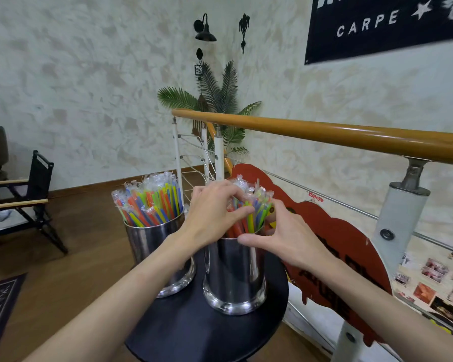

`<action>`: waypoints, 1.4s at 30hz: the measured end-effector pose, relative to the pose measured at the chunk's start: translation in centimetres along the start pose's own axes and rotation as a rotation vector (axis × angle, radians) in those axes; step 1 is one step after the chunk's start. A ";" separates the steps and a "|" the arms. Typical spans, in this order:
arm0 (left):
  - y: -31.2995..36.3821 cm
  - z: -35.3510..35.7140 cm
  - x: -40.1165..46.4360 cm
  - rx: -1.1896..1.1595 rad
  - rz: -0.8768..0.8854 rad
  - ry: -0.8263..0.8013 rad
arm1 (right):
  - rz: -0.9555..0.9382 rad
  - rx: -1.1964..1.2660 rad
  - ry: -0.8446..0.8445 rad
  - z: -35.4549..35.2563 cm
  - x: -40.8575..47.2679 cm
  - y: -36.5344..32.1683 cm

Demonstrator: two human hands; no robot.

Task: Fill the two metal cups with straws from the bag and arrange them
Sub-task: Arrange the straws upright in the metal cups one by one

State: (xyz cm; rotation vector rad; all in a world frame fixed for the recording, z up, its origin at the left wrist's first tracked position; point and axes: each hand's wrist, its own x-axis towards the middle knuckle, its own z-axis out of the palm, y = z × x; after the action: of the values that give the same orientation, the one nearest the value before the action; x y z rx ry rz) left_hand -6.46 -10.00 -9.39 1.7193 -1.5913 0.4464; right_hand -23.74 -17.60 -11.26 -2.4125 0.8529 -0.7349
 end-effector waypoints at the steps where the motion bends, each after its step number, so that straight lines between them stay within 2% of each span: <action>1: -0.1 0.0 0.0 -0.012 -0.013 -0.005 | -0.001 0.006 -0.006 -0.3 0.1 0.0; 5: -0.1 -0.3 0.1 -0.070 -0.045 -0.023 | -0.039 0.017 -0.050 -1.2 0.9 0.1; 11: -0.3 -0.4 0.2 -0.195 -0.090 -0.038 | -0.090 0.193 -0.237 -0.6 1.9 1.0; 17: -1.0 -0.4 0.1 -0.238 -0.097 -0.056 | -0.095 0.228 -0.172 0.2 1.7 1.9; 22: -1.3 -0.9 -0.6 -0.220 -0.009 -0.068 | -0.079 0.179 -0.148 0.3 1.9 2.0; 29: -1.1 -1.3 -1.4 -0.073 0.114 -0.137 | -0.074 0.173 -0.071 1.2 2.2 1.5; 32: -0.6 -1.1 -1.5 -0.018 0.125 -0.137 | -0.057 0.080 -0.019 2.0 2.3 1.1; 37: -0.6 -0.3 -0.9 -0.070 0.078 -0.074 | -0.046 -0.089 0.021 2.0 1.8 0.2; 42: -1.8 -0.1 -0.7 -0.186 0.001 -0.084 | -0.066 -0.040 0.073 1.5 1.5 1.5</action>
State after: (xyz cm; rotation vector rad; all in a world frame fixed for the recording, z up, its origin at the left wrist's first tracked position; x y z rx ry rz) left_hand -4.84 -9.53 -10.32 1.6144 -1.6393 0.2213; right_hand -22.49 -19.27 -12.77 -2.4731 0.8266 -0.8434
